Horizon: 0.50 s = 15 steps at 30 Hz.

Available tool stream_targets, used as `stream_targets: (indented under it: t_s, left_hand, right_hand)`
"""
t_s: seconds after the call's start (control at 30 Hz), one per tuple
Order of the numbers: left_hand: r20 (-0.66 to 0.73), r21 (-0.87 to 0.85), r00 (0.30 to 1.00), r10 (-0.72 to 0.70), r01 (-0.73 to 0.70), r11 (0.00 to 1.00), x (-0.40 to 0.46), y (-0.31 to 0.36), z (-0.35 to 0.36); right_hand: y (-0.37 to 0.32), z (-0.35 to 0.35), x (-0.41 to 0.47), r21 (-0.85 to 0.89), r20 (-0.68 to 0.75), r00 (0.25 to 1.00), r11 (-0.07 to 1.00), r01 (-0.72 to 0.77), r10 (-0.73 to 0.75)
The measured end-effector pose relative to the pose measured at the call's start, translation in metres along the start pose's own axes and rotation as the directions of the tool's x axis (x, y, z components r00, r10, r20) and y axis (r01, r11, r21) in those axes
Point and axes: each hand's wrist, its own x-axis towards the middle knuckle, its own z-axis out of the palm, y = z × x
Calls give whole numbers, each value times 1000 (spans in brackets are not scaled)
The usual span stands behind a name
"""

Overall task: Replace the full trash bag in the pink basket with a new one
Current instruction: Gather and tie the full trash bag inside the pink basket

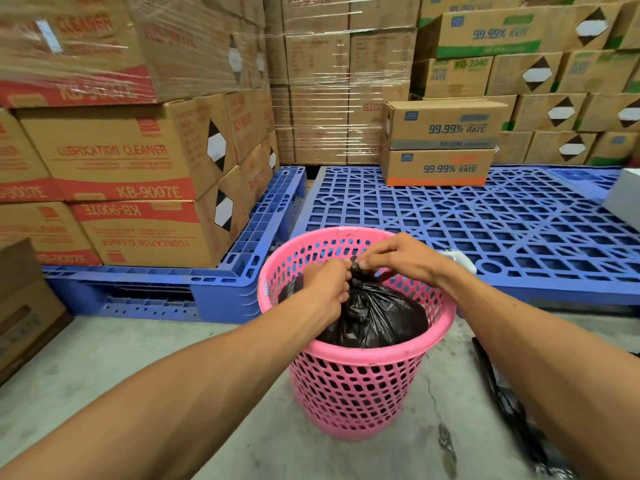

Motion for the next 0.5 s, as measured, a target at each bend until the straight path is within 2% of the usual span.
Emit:
stream_targets:
  t_s: [0.13, 0.33, 0.4, 0.5]
  left_hand:
    - [35, 99, 999, 20, -24, 995, 2, -2, 1]
    - [192, 326, 979, 72, -132, 936, 10, 6, -14]
    - [194, 442, 978, 82, -161, 882, 12, 9, -26]
    - [193, 636, 980, 50, -164, 754, 12, 11, -44]
  right_hand:
    - [-6, 1, -7, -2, -4, 1000, 1000, 1, -1]
    - [-14, 3, -5, -156, -42, 998, 987, 32, -39]
    - [-7, 3, -3, -200, -54, 998, 980, 22, -34]
    - [9, 7, -3, -297, 6, 1000, 955, -8, 10]
